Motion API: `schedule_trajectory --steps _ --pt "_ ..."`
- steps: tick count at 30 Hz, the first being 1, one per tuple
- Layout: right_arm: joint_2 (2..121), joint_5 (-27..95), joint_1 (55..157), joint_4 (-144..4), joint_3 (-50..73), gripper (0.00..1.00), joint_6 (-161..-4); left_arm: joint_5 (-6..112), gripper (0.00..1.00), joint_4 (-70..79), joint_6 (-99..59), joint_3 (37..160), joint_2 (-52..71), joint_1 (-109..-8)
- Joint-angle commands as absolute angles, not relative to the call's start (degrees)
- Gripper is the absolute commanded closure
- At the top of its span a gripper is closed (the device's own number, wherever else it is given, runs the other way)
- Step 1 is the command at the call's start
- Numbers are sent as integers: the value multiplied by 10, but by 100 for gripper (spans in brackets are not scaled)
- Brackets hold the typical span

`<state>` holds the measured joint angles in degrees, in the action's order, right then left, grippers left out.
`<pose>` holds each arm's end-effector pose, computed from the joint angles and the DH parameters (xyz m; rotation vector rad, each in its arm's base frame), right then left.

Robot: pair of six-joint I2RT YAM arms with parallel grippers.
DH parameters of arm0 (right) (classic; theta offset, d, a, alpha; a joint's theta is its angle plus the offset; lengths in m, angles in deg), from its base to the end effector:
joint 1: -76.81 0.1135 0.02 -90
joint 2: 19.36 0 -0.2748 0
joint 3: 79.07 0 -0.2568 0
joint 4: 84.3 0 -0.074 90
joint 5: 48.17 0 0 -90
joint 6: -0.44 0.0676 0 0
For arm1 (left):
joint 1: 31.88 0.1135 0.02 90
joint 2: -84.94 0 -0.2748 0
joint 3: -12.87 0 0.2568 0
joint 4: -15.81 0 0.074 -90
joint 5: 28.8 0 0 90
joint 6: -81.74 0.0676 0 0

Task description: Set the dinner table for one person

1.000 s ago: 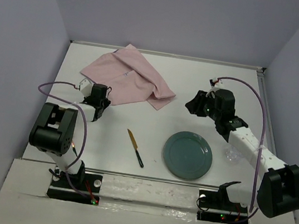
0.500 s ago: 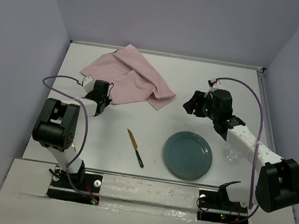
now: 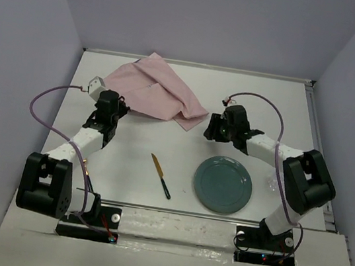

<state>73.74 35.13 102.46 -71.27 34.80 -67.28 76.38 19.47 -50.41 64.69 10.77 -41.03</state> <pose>0.3318 0.1681 0.1807 -0.1320 2.3250 0.5654 0.3133 -0.0325 0.2356 -0.7110 1.7633 -0.3604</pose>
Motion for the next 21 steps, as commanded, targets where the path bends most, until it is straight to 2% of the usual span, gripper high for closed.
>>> schedule_trajectory --steps 1,13,19,21 --pt "791 416 1065 -739 285 48 -656 749 100 237 -510 655 126 -411" --pt "943 558 1144 -735 161 36 -641 726 100 261 -508 679 185 -415" --pt "979 587 1161 -716 114 36 -640 722 100 273 -504 667 200 -415" --pt "996 600 1166 -691 100 42 -643 718 100 278 -511 664 203 -414"
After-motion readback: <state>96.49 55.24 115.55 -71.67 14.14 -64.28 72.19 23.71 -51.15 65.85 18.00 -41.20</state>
